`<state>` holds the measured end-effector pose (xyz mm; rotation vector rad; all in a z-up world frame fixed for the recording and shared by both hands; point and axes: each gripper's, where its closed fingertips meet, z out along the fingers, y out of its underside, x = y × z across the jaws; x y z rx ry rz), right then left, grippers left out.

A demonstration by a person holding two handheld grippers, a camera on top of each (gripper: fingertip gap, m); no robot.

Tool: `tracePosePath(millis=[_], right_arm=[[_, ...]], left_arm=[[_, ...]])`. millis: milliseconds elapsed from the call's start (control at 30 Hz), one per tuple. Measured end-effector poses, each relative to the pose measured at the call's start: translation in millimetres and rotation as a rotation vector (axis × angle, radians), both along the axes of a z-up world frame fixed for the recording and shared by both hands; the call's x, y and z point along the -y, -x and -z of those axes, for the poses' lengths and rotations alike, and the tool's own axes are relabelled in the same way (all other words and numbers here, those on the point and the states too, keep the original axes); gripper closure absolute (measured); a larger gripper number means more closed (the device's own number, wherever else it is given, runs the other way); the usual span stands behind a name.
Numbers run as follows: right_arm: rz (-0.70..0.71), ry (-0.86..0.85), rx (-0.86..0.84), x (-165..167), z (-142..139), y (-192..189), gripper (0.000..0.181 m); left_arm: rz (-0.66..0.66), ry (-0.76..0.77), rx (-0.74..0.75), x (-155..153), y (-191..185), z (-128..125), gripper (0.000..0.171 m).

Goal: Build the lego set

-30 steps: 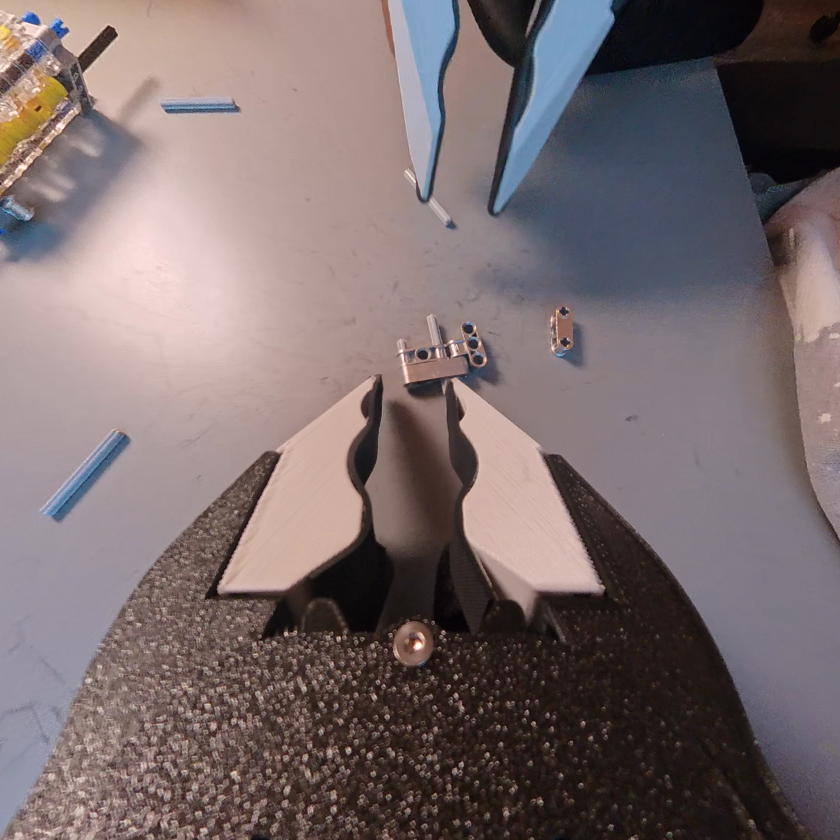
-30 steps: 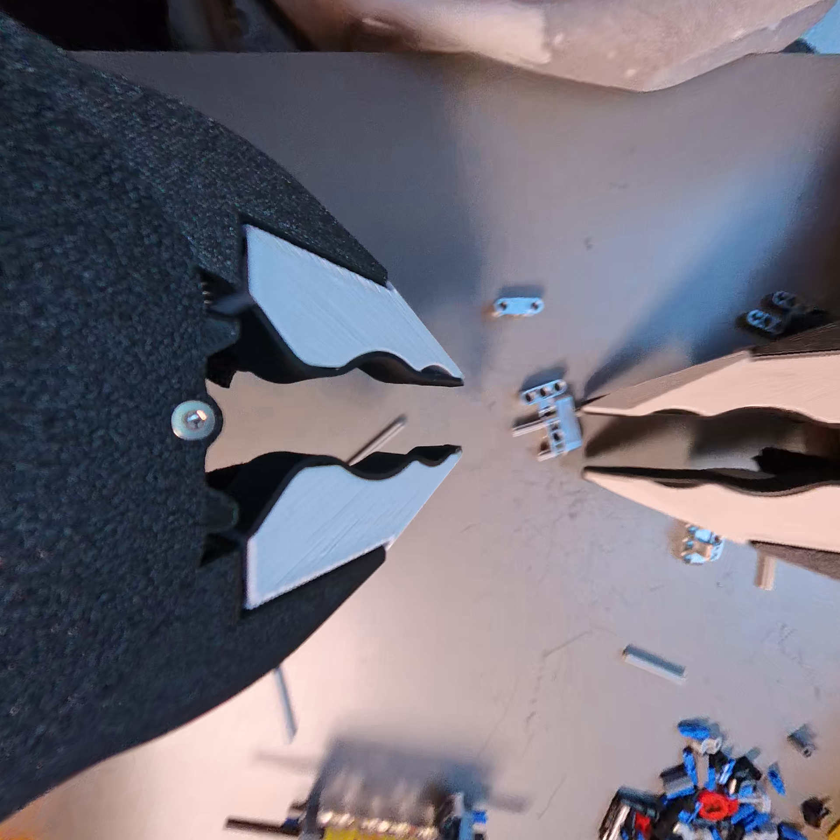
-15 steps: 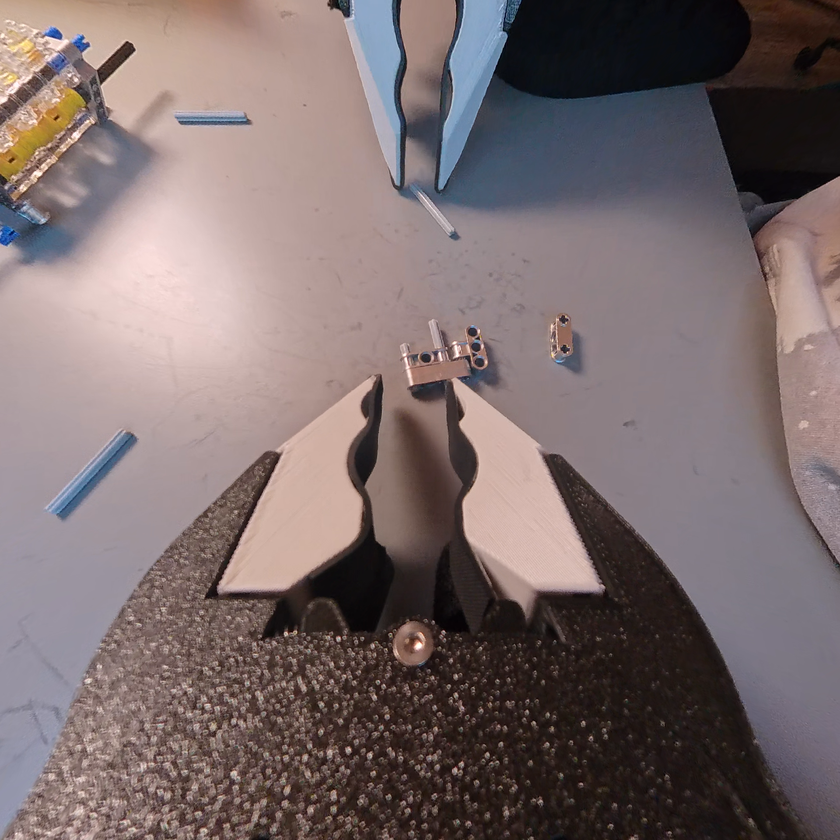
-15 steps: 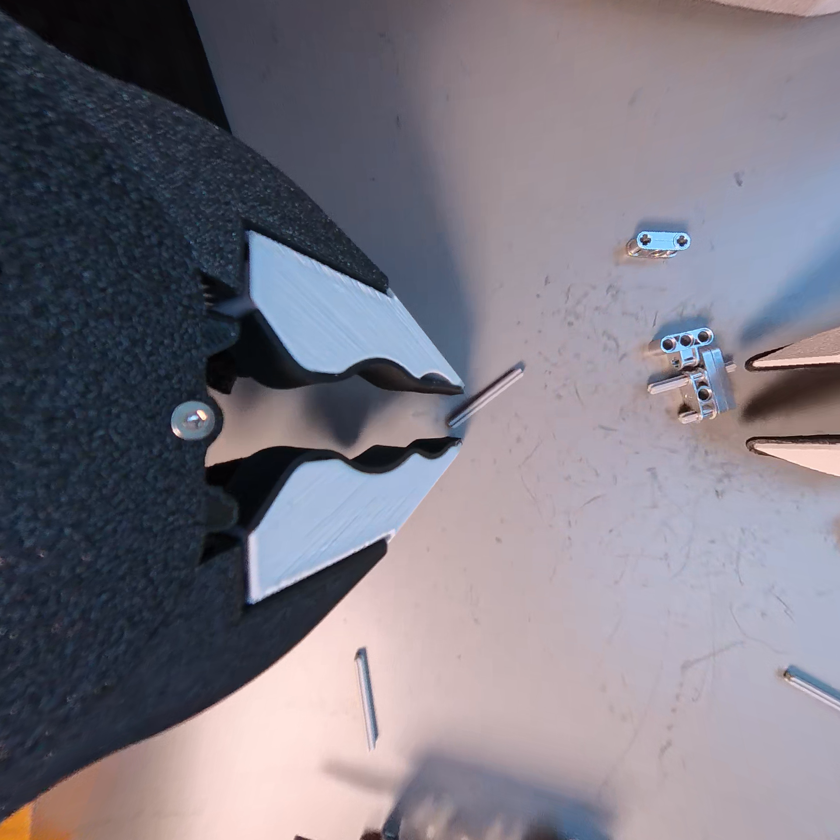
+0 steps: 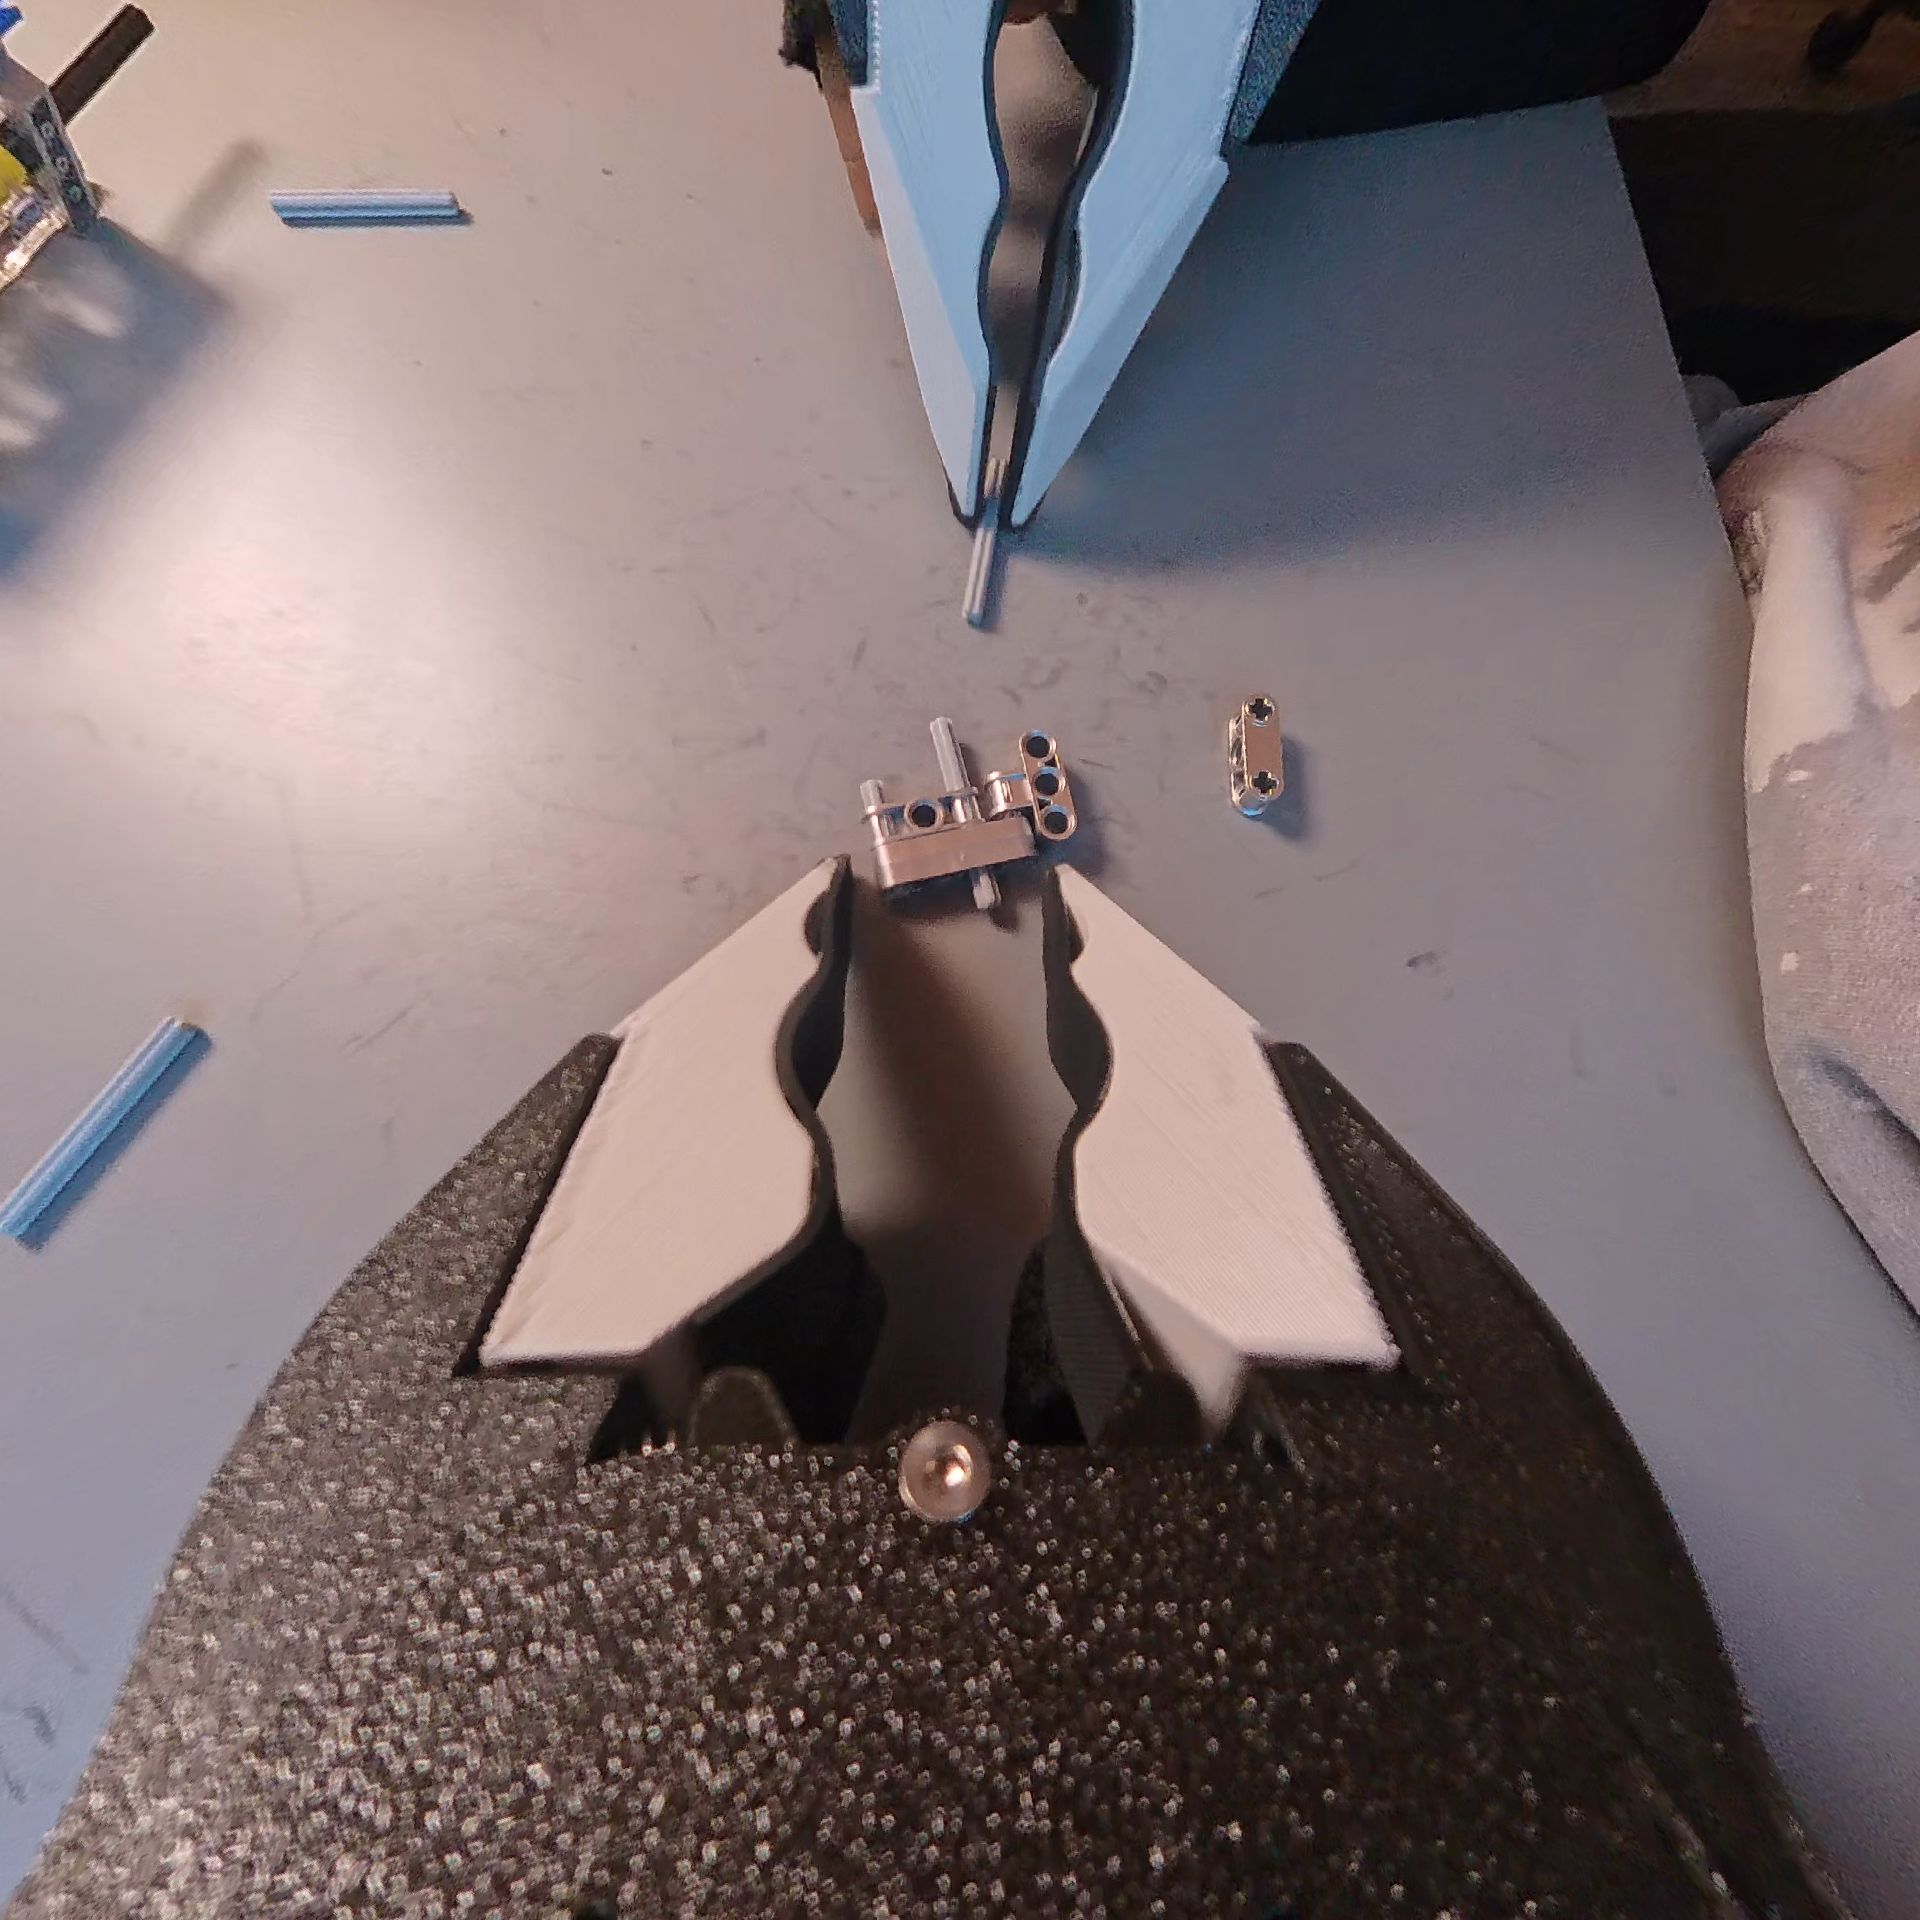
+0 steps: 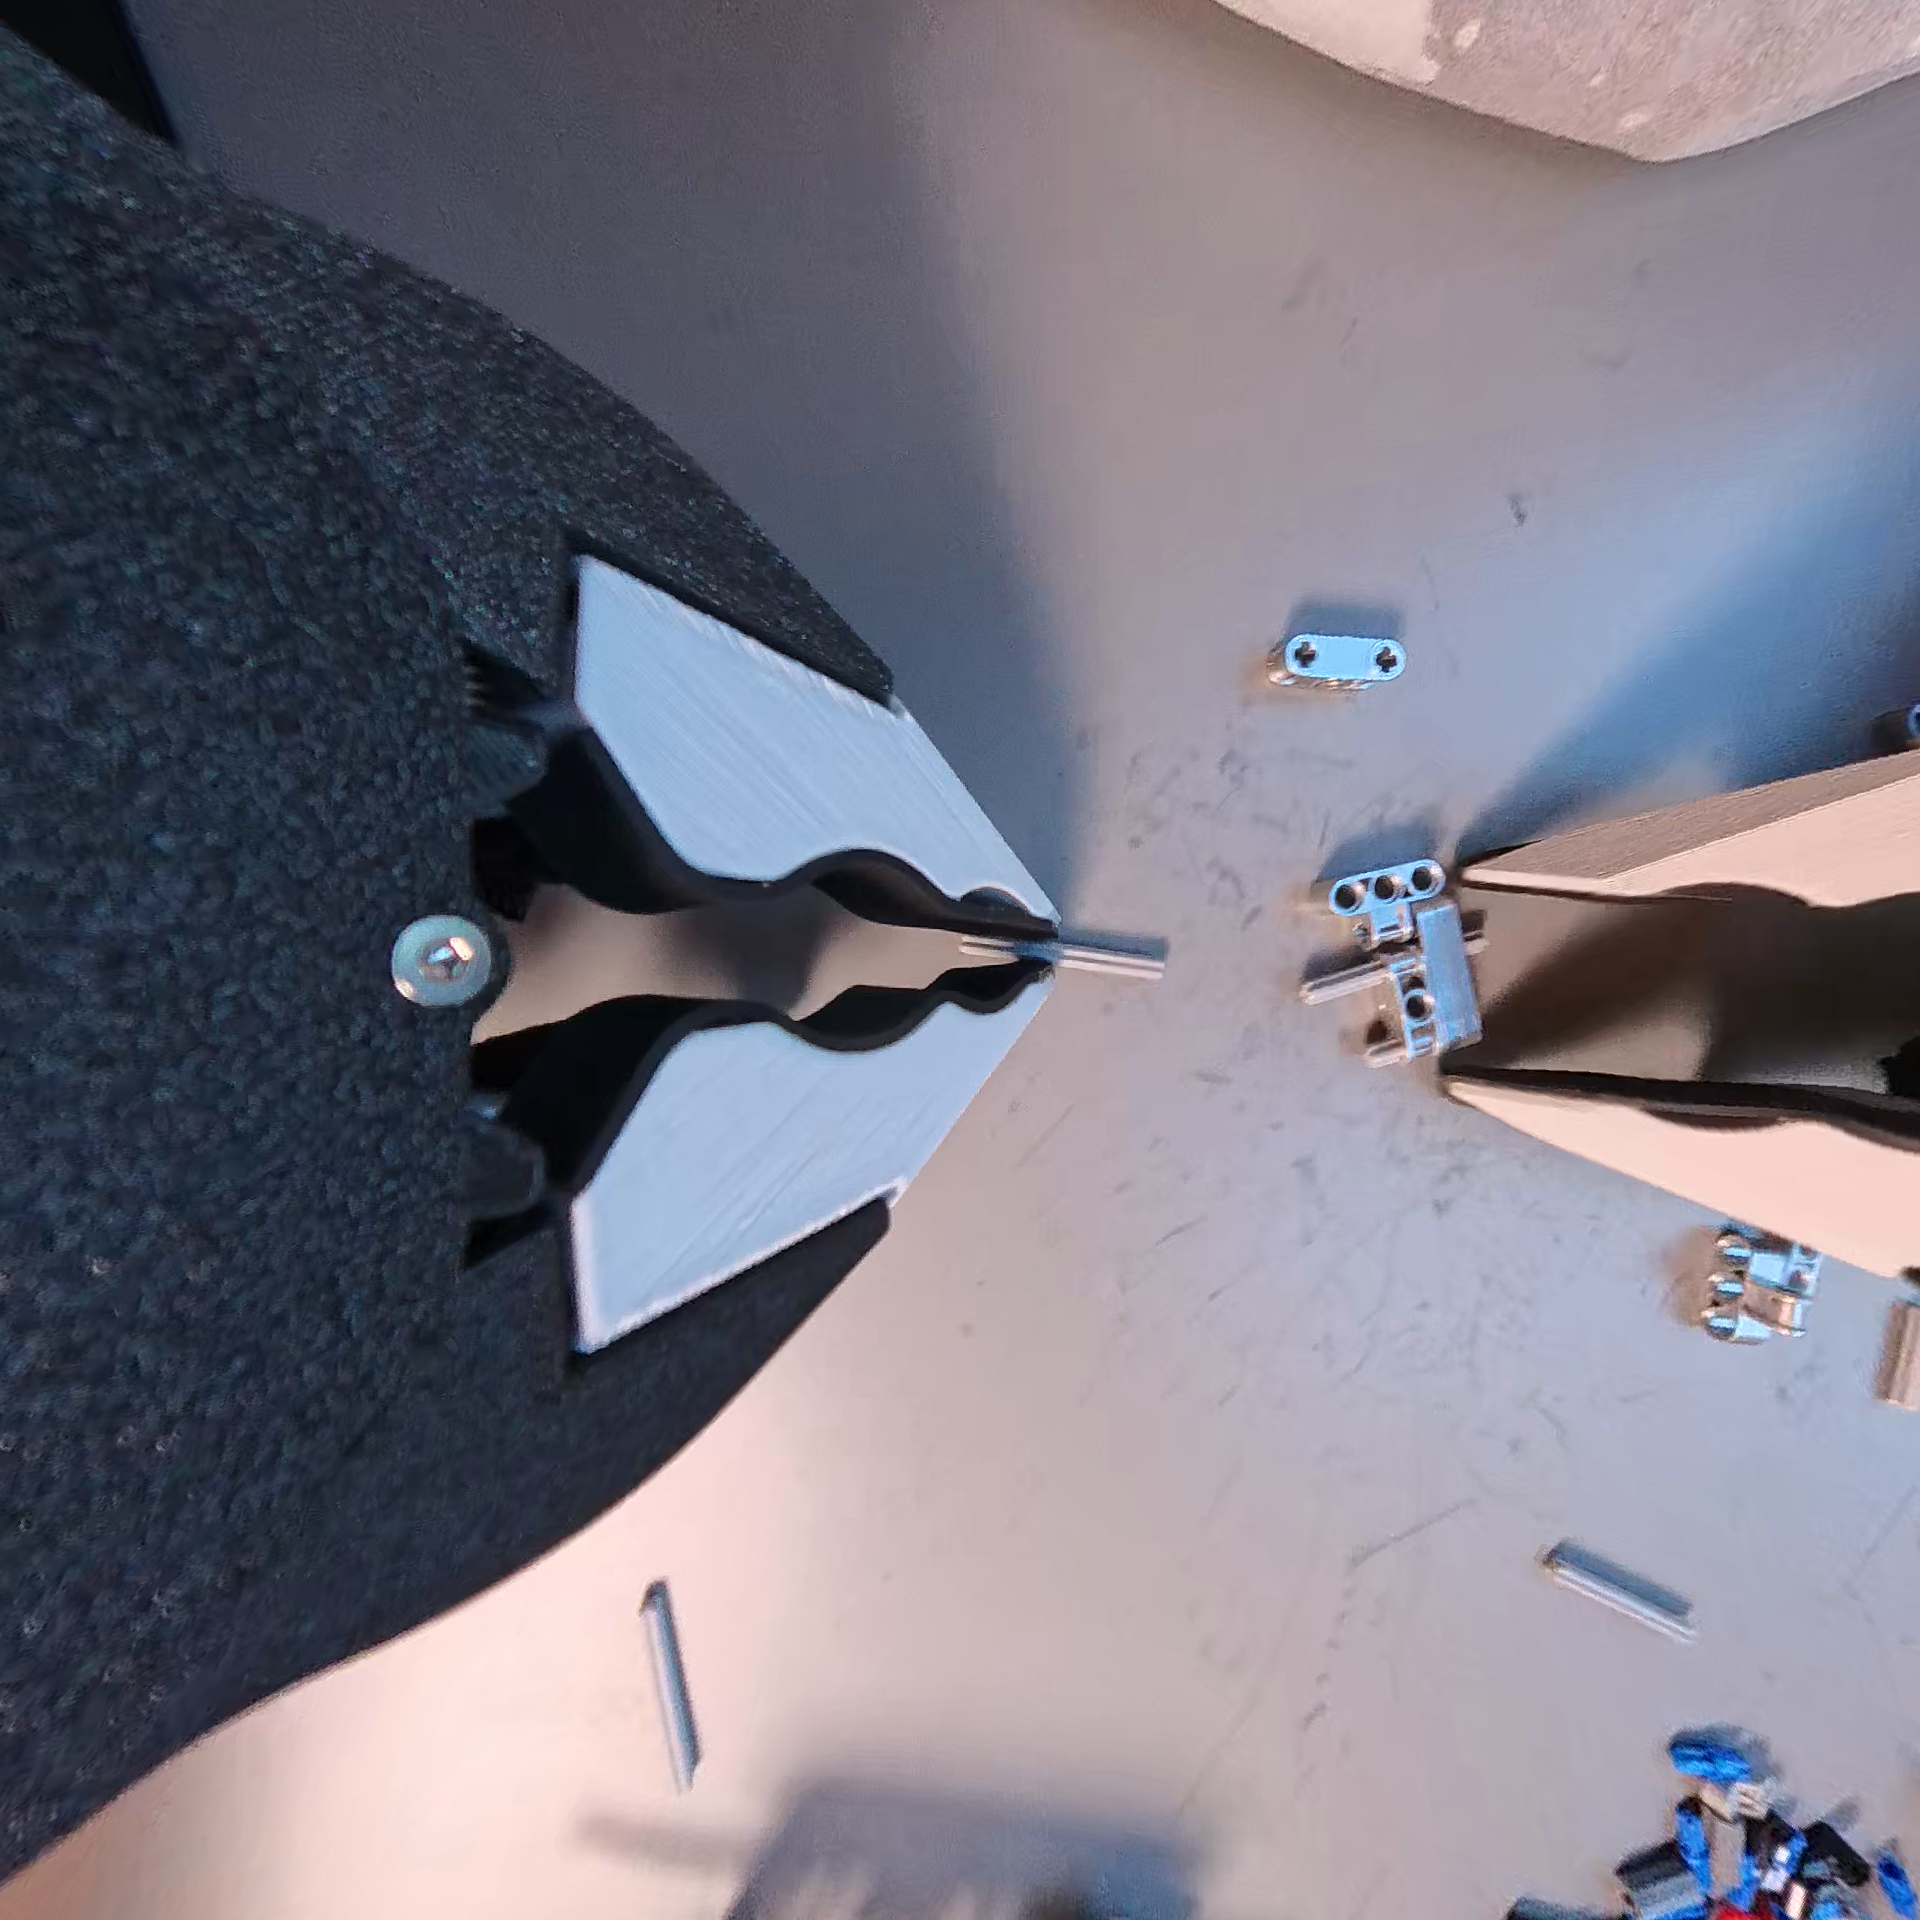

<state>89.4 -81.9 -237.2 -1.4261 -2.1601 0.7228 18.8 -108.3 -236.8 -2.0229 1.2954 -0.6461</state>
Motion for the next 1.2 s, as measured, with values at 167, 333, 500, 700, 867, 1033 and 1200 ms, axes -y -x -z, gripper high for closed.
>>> tracePosePath(millis=[167, 333, 500, 700, 867, 1033, 1200], right_arm=[[-0.021, -0.032, -0.023, 10, 0, 16, 0.179], [-0.059, -0.032, -0.044, 13, 0, 25, 0.179], [-0.095, -0.005, -0.072, 17, 0, 31, 0.179], [-0.120, 0.011, -0.085, 17, 0, 31, 0.179], [-0.127, 0.005, -0.091, 18, -1, 31, 0.179], [-0.124, -0.007, -0.101, 17, -1, 32, 0.180], [-0.125, -0.020, -0.105, 17, -1, 32, 0.180]], left_arm=[[-0.002, -0.014, 0.000, -2, -2, 0, 0.143], [0.003, -0.018, 0.009, -3, -3, 0, 0.147], [0.026, -0.017, 0.018, -5, -4, 0, 0.148], [0.038, -0.014, 0.021, -6, -4, 0, 0.149], [0.037, -0.014, 0.021, -6, -5, 0, 0.149], [0.037, -0.016, 0.021, -6, -5, 0, 0.149], [0.032, -0.018, 0.021, -7, -4, 0, 0.148]])
